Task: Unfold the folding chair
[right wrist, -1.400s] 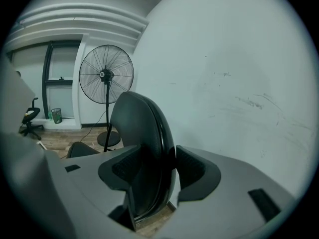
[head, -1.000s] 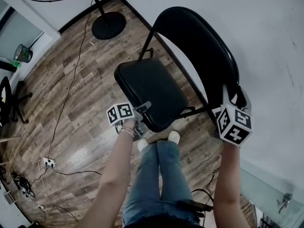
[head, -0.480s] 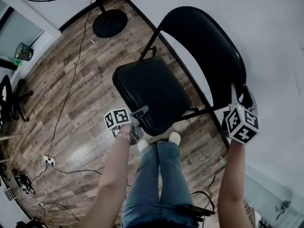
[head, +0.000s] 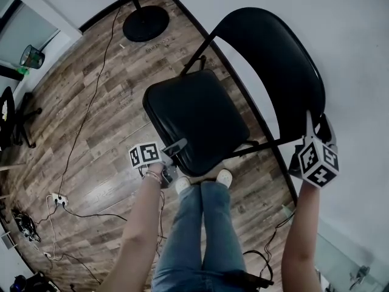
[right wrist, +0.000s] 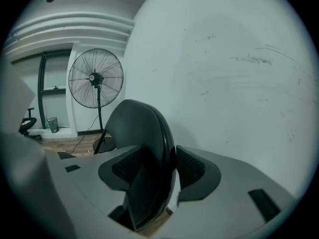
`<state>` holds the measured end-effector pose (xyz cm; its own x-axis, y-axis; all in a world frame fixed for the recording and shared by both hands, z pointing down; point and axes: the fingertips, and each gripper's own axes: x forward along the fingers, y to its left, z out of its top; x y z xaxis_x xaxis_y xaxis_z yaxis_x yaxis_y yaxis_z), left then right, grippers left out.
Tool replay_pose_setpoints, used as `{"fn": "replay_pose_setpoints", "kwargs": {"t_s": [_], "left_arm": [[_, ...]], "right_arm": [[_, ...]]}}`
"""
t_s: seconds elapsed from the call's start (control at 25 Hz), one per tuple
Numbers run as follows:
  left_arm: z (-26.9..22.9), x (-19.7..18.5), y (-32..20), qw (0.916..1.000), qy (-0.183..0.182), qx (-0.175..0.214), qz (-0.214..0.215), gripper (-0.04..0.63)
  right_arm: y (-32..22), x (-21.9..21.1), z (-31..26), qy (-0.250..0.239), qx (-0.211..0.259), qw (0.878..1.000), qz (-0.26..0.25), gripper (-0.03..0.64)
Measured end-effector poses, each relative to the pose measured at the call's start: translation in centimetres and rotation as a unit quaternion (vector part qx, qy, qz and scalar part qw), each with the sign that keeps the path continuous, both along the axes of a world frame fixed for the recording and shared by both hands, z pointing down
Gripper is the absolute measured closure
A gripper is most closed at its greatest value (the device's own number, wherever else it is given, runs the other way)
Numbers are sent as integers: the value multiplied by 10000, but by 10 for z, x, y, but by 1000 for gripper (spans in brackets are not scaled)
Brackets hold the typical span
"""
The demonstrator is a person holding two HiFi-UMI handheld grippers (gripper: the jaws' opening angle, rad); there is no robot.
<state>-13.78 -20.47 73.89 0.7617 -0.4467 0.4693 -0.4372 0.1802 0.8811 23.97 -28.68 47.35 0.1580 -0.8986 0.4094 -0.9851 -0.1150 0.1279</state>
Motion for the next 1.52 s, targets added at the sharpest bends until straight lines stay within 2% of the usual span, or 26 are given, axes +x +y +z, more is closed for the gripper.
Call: {"fn": "replay_pose_setpoints", "kwargs": {"t_s": [0.36,0.64,1.2,1.52], "left_arm": [[21,-20,11,9998,171,54,-5,387],[41,-34,19,9997,234,86,-33,376],[71,-58,32,9988,402,241,-101,367],[90,-63,35,9981,484,368,-72,360]], "right_arm": [[1,-3,14,38,77,10000,-21,403],[3,-9,26,267,76,9996,40,403],[7,-13,46,415,60,9988,237,405],[4,-7,66,658,-67,9969,435,407]]}}
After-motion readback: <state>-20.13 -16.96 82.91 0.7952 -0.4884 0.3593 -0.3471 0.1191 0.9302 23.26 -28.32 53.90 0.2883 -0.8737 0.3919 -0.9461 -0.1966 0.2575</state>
